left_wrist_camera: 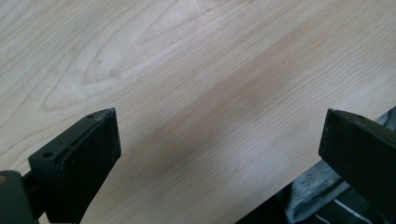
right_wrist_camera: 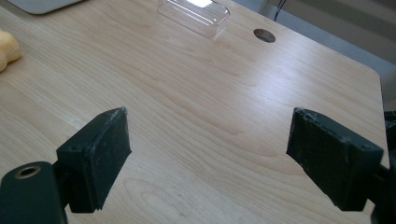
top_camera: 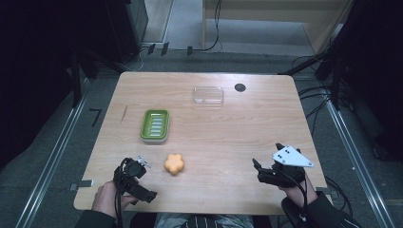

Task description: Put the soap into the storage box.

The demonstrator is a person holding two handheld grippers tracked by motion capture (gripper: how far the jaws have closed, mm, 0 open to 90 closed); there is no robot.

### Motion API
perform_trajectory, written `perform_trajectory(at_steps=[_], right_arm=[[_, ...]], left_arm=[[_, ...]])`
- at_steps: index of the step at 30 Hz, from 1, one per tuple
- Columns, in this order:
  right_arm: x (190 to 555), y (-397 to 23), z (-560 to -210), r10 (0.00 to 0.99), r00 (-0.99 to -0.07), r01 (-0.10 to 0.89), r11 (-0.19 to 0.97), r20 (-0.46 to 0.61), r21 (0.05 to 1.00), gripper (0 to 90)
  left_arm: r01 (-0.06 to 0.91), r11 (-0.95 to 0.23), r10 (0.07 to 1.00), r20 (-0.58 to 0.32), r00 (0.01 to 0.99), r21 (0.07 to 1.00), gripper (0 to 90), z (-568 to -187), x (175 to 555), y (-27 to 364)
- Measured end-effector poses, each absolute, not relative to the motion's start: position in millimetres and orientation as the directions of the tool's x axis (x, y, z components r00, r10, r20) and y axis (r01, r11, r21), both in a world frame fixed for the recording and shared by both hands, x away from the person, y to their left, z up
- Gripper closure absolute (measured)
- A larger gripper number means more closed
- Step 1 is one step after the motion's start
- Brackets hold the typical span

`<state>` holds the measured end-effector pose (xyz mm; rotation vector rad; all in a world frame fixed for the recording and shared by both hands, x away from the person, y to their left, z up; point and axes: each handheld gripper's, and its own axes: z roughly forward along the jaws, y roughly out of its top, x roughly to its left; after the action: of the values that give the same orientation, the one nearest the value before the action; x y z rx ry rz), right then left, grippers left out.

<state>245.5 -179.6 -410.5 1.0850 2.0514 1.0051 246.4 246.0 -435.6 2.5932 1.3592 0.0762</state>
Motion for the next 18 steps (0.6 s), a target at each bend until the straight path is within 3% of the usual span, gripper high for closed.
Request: perform_trajectory(at_steps=[18], right_arm=[[245.3,-179.0,-410.5,0.859,-0.486,0.404,0.384,-0.161,0.830,13.7]], left_arm=[[0.784,-0.588,0.797,-0.025,0.603,0.198,0.0,-436.6,273.7,220.1]])
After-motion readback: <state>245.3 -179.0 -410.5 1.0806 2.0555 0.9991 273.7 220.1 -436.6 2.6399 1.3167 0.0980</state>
